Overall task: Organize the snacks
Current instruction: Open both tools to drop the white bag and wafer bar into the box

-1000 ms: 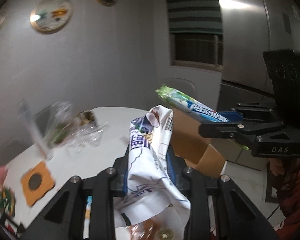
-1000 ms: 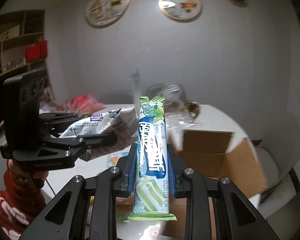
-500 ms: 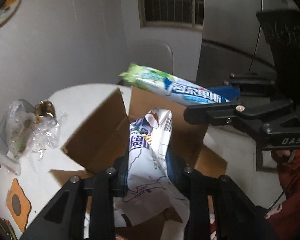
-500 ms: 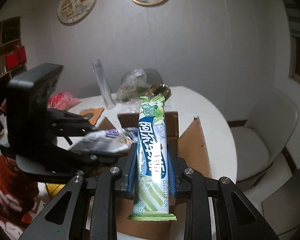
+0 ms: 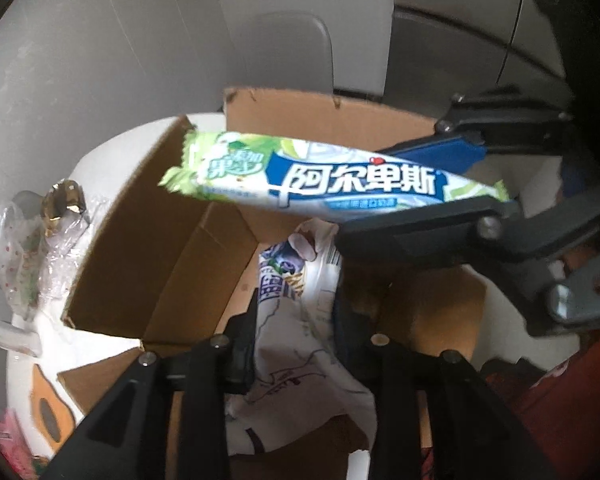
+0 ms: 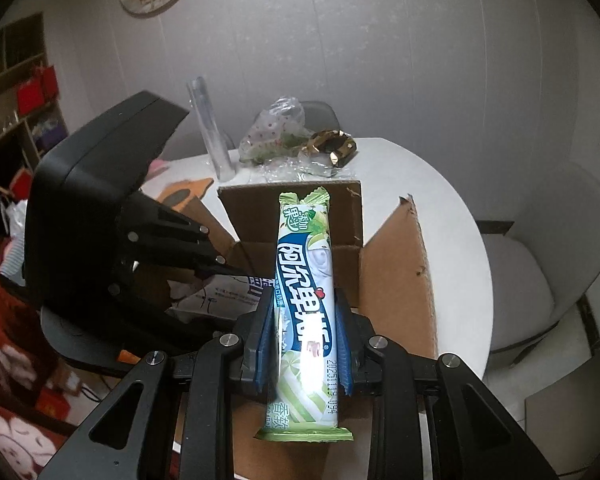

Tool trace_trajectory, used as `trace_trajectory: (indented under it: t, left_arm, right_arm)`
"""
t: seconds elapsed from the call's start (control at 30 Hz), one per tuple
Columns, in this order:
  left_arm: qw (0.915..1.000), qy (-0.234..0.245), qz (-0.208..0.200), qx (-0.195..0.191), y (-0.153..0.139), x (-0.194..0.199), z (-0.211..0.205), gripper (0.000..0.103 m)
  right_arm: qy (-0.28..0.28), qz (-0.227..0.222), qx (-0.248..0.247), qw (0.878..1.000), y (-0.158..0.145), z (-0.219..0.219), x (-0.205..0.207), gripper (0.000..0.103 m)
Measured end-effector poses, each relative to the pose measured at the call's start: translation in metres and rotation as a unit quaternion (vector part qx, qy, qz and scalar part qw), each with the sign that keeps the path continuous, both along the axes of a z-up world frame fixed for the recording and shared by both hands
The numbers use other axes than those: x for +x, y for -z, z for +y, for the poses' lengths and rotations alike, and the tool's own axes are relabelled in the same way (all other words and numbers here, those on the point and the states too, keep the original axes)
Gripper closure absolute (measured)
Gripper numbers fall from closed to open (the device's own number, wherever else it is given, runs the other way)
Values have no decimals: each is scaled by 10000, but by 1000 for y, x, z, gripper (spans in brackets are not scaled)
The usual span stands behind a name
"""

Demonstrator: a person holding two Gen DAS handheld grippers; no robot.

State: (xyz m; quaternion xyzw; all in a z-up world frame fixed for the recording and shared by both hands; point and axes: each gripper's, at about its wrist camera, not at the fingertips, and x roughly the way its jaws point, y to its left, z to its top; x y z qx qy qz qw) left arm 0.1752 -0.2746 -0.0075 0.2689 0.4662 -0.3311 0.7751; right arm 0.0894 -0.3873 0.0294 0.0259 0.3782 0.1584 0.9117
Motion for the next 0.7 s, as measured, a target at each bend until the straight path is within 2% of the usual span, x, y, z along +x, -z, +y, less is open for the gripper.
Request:
trace_trajectory:
  t: [0.07,0.13,0.27,0.37,0.47,0.5,0.57,0.7]
  left_arm:
    - [9999,38,83,86,4,0,-3,74]
    - [10000,54,67,15,1,-1,-3,70]
    - [9997,-22,-227,-58,-10,-2,0,70]
    - [9998,-12,-163,-135,-15,-6,5,70]
    - [9991,-76,-358,-215,-24,-16,18,68]
    - [9986,-116,-437,-276,-29,-21,25,63]
    - [9969,-203,-632,-431,-37,-30,42,44]
    - [9918,-560,-815,-806,-57,-40,86,42]
  right_arm:
    - [-49,82,66,9999,2,0,1,81]
    - [-88,146,96,9998,5,1,1,81]
    - [-95,237,58,9997,8,6,3,81]
    - [-74,277,20,9996,9,9,7,81]
    - [-98,346,-40,9993,9,12,10,81]
    - [-118,357,-71,9993,8,15,11,81]
    - [-207,429,-37,9989,8,20,16,81]
    - [-216,459,-271,9983,9,33,17,81]
